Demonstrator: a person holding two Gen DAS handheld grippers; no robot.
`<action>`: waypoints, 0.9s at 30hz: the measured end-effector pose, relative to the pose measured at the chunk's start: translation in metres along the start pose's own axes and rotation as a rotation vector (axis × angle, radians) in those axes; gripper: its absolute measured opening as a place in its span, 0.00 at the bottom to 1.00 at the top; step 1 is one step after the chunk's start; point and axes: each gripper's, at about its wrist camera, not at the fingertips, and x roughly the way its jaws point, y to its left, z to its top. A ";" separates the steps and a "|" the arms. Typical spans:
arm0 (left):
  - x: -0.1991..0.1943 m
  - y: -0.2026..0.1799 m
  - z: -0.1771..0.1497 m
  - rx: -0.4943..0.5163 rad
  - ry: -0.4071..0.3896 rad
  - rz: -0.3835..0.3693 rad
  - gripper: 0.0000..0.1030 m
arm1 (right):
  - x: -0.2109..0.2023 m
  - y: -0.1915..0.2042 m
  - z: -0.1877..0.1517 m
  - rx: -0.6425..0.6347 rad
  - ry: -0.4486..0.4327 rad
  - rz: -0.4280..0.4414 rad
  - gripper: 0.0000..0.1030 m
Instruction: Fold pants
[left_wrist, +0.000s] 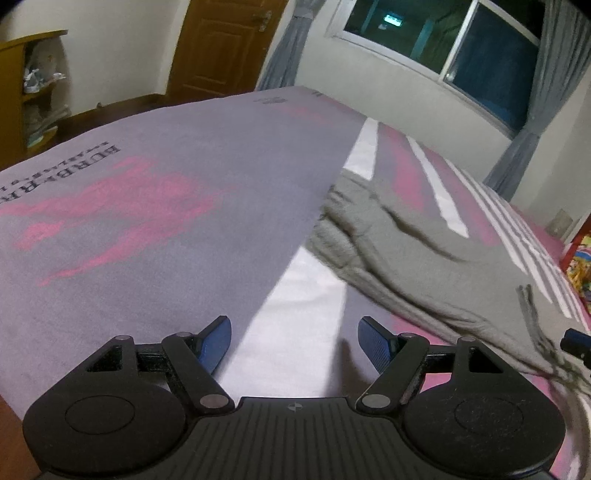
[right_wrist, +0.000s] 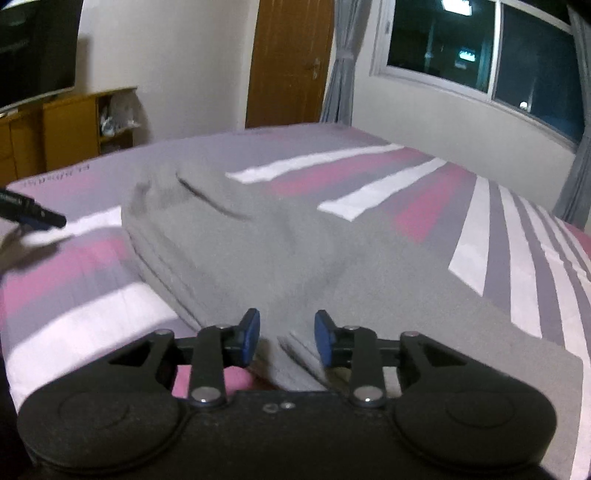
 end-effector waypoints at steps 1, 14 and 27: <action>-0.001 -0.005 0.001 0.006 -0.005 -0.010 0.73 | -0.005 -0.003 0.001 0.015 -0.017 -0.011 0.26; 0.035 -0.153 0.010 0.104 0.097 -0.358 0.42 | -0.099 -0.126 -0.051 0.295 -0.048 -0.337 0.30; 0.105 -0.251 -0.029 -0.013 0.391 -0.564 0.42 | -0.119 -0.169 -0.096 0.455 -0.045 -0.338 0.37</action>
